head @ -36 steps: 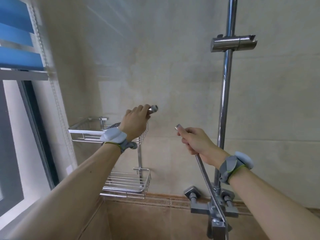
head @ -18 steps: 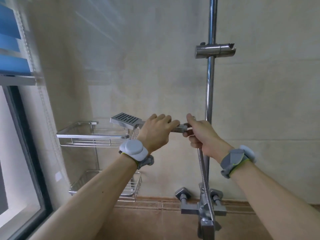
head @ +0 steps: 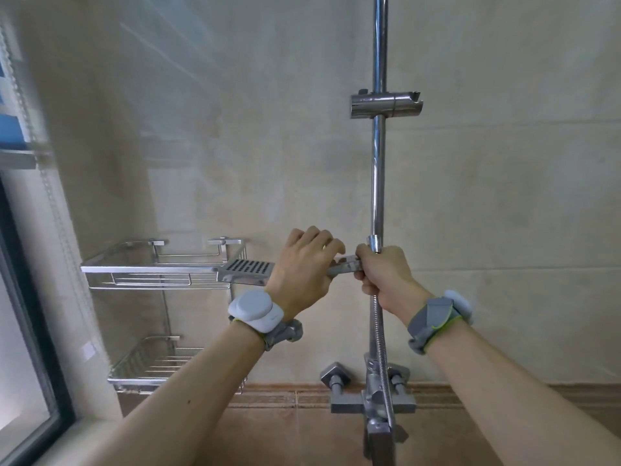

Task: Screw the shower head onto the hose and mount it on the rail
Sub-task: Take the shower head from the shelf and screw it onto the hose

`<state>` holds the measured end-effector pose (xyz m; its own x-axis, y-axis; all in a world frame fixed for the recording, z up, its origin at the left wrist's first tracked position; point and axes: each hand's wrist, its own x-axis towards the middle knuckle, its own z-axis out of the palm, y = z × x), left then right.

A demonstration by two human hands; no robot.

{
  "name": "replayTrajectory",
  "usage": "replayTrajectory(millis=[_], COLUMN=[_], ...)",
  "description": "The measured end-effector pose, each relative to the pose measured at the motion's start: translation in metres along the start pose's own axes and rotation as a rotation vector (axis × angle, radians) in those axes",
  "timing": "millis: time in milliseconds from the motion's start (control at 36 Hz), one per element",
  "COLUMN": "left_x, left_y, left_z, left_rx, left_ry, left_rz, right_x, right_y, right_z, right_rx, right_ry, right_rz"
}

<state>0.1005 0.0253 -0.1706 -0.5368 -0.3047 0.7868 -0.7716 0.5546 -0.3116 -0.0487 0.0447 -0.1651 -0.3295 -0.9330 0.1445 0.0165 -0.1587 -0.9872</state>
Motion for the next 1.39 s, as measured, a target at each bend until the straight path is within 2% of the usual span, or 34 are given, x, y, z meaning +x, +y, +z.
replayTrajectory(millis=[139, 222, 333, 389, 417, 472, 556, 722, 833, 917, 1028, 1194, 1278, 1389], left_x=[-0.012, -0.023, -0.032, -0.028, -0.025, -0.016, -0.002, 0.016, 0.029, 0.038, 0.049, 0.055, 0.052, 0.044], left_y=[0.013, 0.026, 0.036, 0.034, 0.032, 0.028, 0.028, 0.021, 0.008, -0.004, -0.015, -0.027, -0.033, -0.033], left_z=[-0.006, -0.009, -0.006, -0.003, -0.002, 0.001, 0.000, -0.002, -0.004, -0.011, -0.020, -0.036, -0.040, -0.039], left_rx=[-0.009, -0.192, -0.522, -0.855, -1.083, -1.484, -1.803, -1.943, -1.946, -1.900, -1.897, -1.907, -1.926, -1.919], left_ry=[0.128, 0.195, -0.072, -0.141, -0.116, -0.003, 0.184, 0.374, 0.517, 0.532, 0.523, 0.530, 0.562, 0.631], left_rz=[-0.027, -0.093, -0.597, -0.858, -0.960, -1.084, -1.183, -1.308, -1.379, -1.379, -1.380, -1.346, -1.343, -1.347], right_x=[0.004, 0.005, 0.004, 0.002, 0.001, -0.001, -0.005, -0.006, -0.002, -0.005, -0.015, -0.019, -0.028, -0.039], right_y=[0.008, 0.009, 0.006, 0.004, 0.004, 0.004, 0.005, 0.006, 0.015, 0.019, 0.015, 0.016, 0.015, 0.018], right_z=[0.001, 0.001, 0.000, 0.001, 0.001, 0.002, 0.004, 0.004, 0.000, -0.002, 0.000, 0.008, 0.007, 0.012], right_rx=[0.066, 0.137, 0.188, 0.209, 0.220, 0.235, 0.215, 0.060, -0.234, -0.443, -0.487, -0.663, -0.567, -0.482], right_ry=[0.066, 0.087, 0.076, 0.051, 0.033, 0.000, -0.031, -0.144, -0.234, -0.390, -0.598, -0.412, -0.361, -0.352], right_rz=[0.008, 0.021, 0.048, 0.064, 0.071, 0.079, 0.049, -0.035, -0.116, -0.135, -0.127, -0.570, -0.656, -0.669])
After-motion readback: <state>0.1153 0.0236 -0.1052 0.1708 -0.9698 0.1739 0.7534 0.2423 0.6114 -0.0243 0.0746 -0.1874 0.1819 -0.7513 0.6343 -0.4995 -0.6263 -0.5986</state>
